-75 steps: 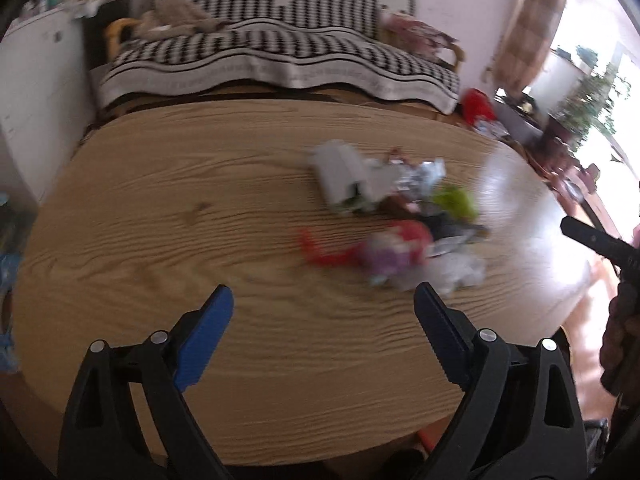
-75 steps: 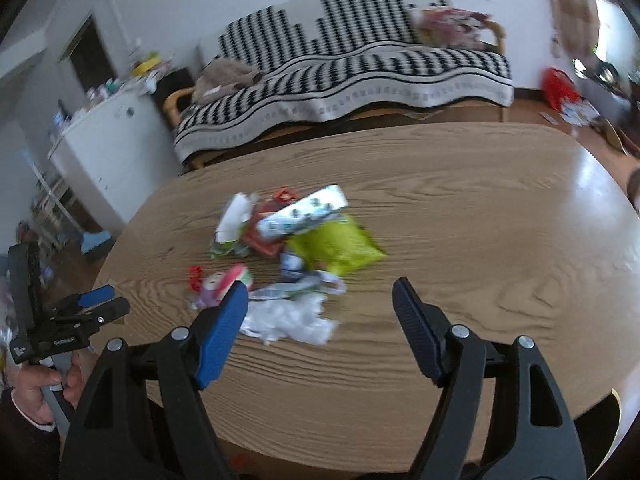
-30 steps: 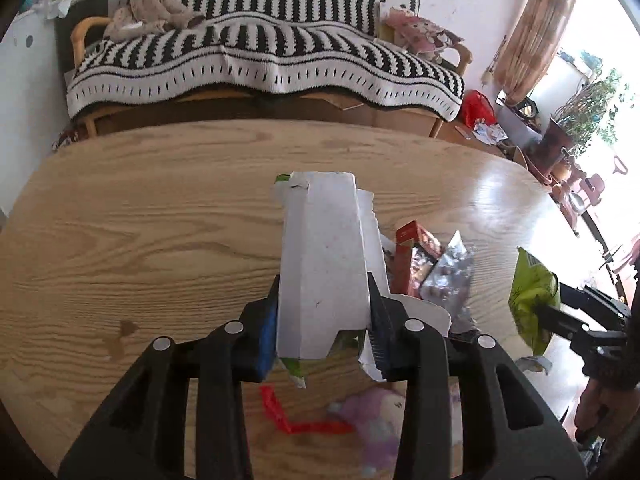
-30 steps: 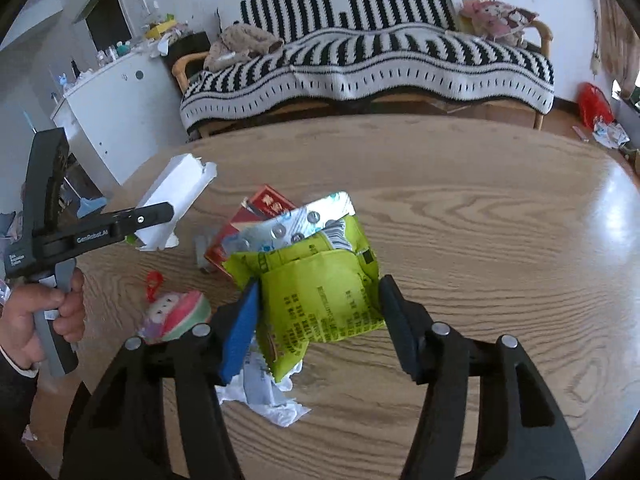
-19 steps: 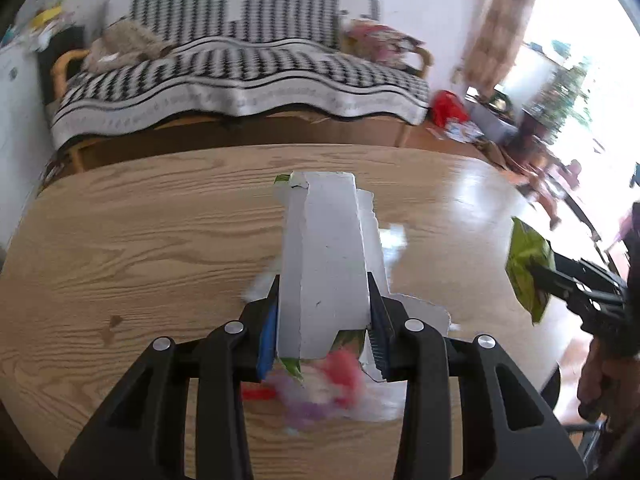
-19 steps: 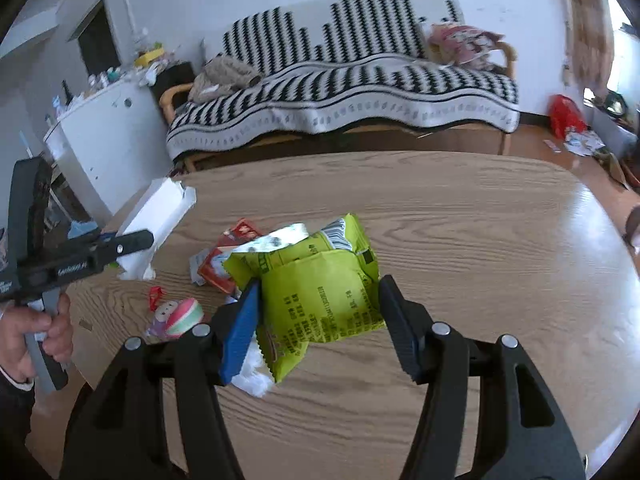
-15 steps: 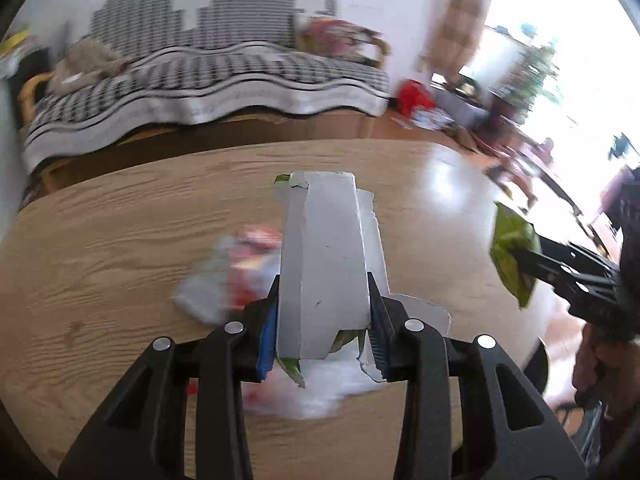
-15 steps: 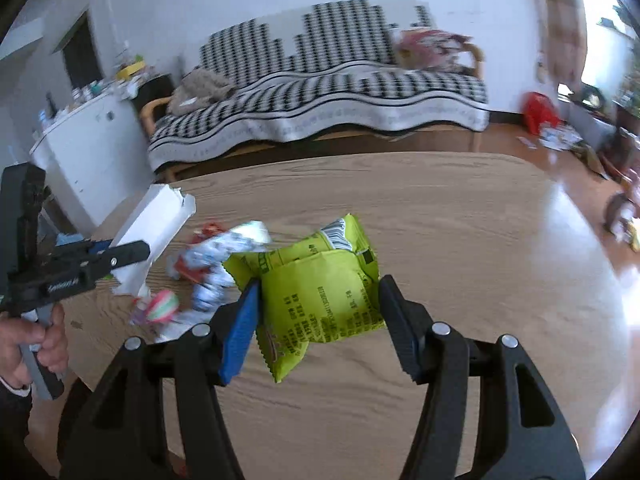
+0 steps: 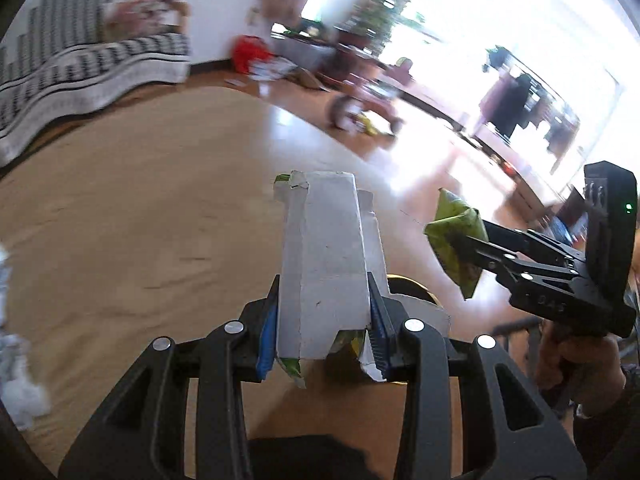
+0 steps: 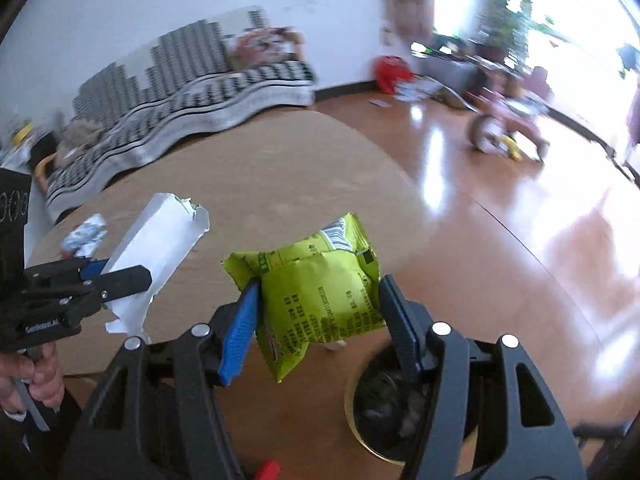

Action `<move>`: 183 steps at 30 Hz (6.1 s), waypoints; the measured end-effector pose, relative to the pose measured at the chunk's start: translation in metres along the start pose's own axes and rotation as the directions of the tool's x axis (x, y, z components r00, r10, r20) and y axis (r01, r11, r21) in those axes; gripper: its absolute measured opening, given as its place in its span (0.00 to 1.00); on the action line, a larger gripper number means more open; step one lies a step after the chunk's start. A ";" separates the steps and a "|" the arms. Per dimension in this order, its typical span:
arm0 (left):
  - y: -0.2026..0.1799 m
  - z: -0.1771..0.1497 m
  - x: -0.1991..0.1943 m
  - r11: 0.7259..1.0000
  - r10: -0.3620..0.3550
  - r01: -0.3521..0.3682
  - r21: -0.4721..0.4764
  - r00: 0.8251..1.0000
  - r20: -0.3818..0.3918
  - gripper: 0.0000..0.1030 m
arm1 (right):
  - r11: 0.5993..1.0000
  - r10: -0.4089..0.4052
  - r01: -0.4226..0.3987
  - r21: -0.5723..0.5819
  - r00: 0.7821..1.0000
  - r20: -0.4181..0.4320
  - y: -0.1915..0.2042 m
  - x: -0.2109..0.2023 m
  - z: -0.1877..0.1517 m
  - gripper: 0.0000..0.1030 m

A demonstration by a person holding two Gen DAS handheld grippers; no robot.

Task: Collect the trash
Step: 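Carry both items over the black bin and open both tools to drop them, then bring both tools back to the trash pile on the table, then grasp the pink-purple mushroom plush with the left tool while the right tool grasps the white plastic bag, then carry both items over the black bin and open both tools to drop them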

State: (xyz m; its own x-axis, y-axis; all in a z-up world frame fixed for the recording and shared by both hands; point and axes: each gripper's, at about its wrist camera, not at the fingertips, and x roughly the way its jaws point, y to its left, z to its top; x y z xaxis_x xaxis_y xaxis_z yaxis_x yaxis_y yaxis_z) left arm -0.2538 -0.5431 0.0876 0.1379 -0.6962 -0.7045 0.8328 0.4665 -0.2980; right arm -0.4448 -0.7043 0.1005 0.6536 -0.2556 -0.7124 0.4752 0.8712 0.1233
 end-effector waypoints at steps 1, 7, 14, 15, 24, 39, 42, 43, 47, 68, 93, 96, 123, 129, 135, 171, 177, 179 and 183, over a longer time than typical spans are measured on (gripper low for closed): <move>-0.012 -0.001 0.010 1.000 -0.021 0.021 0.014 1.000 -0.011 0.36 | 1.000 -0.019 0.019 0.022 1.000 -0.006 -0.017 -0.002 -0.008 0.58; -0.071 -0.019 0.062 0.991 -0.072 0.081 0.103 0.993 -0.093 0.36 | 0.988 -0.086 0.094 0.124 0.994 -0.065 -0.088 -0.003 -0.053 0.58; -0.107 -0.042 0.108 0.977 -0.068 0.103 0.187 0.981 -0.182 0.36 | 0.977 -0.100 0.113 0.179 0.992 -0.082 -0.122 0.000 -0.075 0.58; -0.111 -0.044 0.114 0.975 -0.066 0.104 0.196 0.979 -0.192 0.36 | 0.977 -0.100 0.113 0.182 0.992 -0.082 -0.125 0.001 -0.075 0.58; -0.120 -0.040 0.135 0.971 -0.064 0.112 0.213 0.973 -0.221 0.36 | 0.973 -0.099 0.112 0.202 0.993 -0.071 -0.134 -0.001 -0.073 0.58; -0.110 -0.033 0.127 0.977 -0.049 0.085 0.194 0.982 -0.183 0.77 | 0.970 -0.100 0.109 0.216 0.994 -0.053 -0.131 -0.005 -0.060 0.72; -0.088 -0.025 0.101 0.983 -0.031 0.056 0.173 0.989 -0.142 0.81 | 0.978 -0.084 0.091 0.188 0.995 -0.045 -0.112 -0.001 -0.050 0.75; -0.075 -0.023 0.087 0.986 -0.017 0.036 0.162 0.993 -0.117 0.83 | 0.981 -0.074 0.080 0.177 0.996 -0.041 -0.104 0.001 -0.046 0.75; -0.016 -0.016 0.026 0.995 0.064 -0.061 0.082 0.997 -0.036 0.84 | 0.993 0.000 0.002 0.120 1.000 -0.016 -0.051 0.012 -0.024 0.76; 0.288 -0.163 -0.277 0.735 0.530 -0.464 -0.495 0.848 -0.008 0.87 | 0.848 0.457 -0.475 -0.235 0.880 -0.131 0.352 0.067 0.040 0.77; 0.309 -0.130 -0.178 0.908 0.376 -0.367 -0.201 0.927 0.005 0.87 | 0.712 0.371 -0.514 -0.479 0.854 -0.364 0.423 0.147 -0.047 0.65; 0.315 -0.126 -0.164 0.910 0.375 -0.373 -0.181 0.927 -0.024 0.87 | 0.692 0.374 -0.505 -0.516 0.862 -0.342 0.428 0.149 -0.054 0.58; 0.251 -0.072 -0.204 0.910 0.393 -0.377 -0.171 0.917 0.070 0.55 | 0.770 0.464 -0.494 -0.404 0.868 -0.177 0.324 0.048 0.008 0.12; 0.193 -0.044 -0.158 0.950 0.301 -0.293 -0.104 0.950 0.077 0.55 | 0.867 0.391 -0.393 -0.306 0.918 -0.068 0.226 0.018 0.026 0.12; 0.105 -0.012 -0.085 0.987 0.160 -0.161 0.001 0.985 0.060 0.55 | 0.958 0.240 -0.234 -0.166 0.971 0.012 0.103 -0.007 0.020 0.12; -0.124 -0.032 0.161 0.968 -0.097 0.145 0.207 0.969 -0.227 0.59 | 0.973 -0.083 0.104 0.204 0.991 -0.109 -0.152 0.004 -0.091 0.12; -0.129 -0.034 0.158 0.966 -0.093 0.141 0.216 0.971 -0.218 0.76 | 0.965 -0.109 0.126 0.231 0.990 -0.085 -0.153 -0.007 -0.092 0.65; -0.129 -0.033 0.156 0.966 -0.094 0.141 0.219 0.973 -0.212 0.76 | 0.965 -0.108 0.125 0.229 0.990 -0.085 -0.152 -0.009 -0.091 0.65; -0.123 -0.030 0.143 0.967 -0.093 0.135 0.216 0.977 -0.194 0.77 | 0.967 -0.108 0.125 0.221 0.991 -0.084 -0.146 -0.011 -0.088 0.65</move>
State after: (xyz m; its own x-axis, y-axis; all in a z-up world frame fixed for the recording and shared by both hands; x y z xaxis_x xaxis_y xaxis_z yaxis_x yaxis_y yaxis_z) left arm -0.3528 -0.6839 0.0041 -0.0467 -0.6176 -0.7851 0.9397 0.2393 -0.2441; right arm -0.5731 -0.7920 0.0299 0.5465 -0.3124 -0.7770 0.6714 0.7180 0.1835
